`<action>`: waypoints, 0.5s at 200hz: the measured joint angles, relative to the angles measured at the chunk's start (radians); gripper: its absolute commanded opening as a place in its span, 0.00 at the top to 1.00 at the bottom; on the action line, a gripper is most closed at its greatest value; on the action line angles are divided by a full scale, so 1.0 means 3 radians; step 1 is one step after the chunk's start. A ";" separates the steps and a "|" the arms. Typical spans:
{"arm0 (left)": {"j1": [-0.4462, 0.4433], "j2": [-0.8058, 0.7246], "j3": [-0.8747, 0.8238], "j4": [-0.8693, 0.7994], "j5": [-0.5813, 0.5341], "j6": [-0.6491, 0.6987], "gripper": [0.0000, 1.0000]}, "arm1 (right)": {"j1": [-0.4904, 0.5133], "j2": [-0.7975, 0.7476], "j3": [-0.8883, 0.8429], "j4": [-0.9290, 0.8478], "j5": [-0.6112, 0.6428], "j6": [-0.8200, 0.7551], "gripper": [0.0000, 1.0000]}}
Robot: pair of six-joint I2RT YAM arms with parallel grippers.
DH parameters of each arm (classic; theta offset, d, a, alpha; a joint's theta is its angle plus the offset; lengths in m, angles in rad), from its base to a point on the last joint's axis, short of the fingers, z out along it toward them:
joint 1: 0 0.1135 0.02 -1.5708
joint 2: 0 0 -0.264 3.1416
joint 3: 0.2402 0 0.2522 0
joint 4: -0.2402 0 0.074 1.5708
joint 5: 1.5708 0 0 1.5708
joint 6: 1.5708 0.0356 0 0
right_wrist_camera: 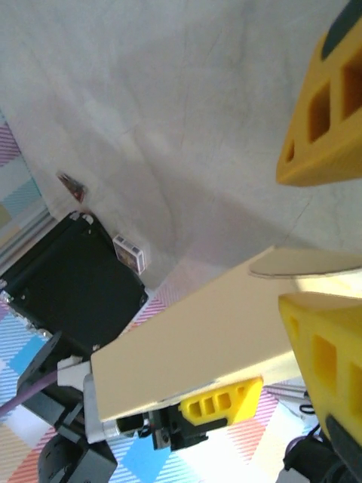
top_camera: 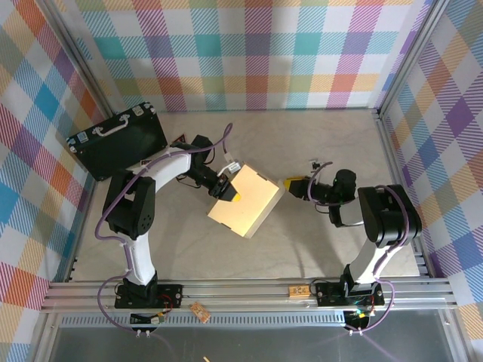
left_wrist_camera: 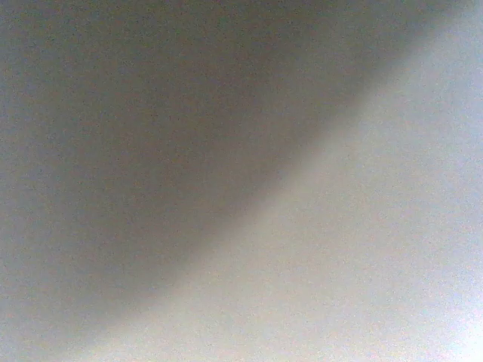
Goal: Fold the paper box
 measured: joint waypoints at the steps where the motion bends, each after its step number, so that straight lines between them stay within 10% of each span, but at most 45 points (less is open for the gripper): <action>1: 0.0000 0.0001 0.0000 0.0000 0.0000 0.0000 0.68 | 0.0001 -0.0003 0.0004 -0.0006 0.0001 -0.0001 0.66; 100: 0.0051 0.0006 0.0005 -0.0058 0.0014 0.0028 0.68 | 0.0244 -0.0421 0.0134 -0.1195 0.0324 -0.0938 0.87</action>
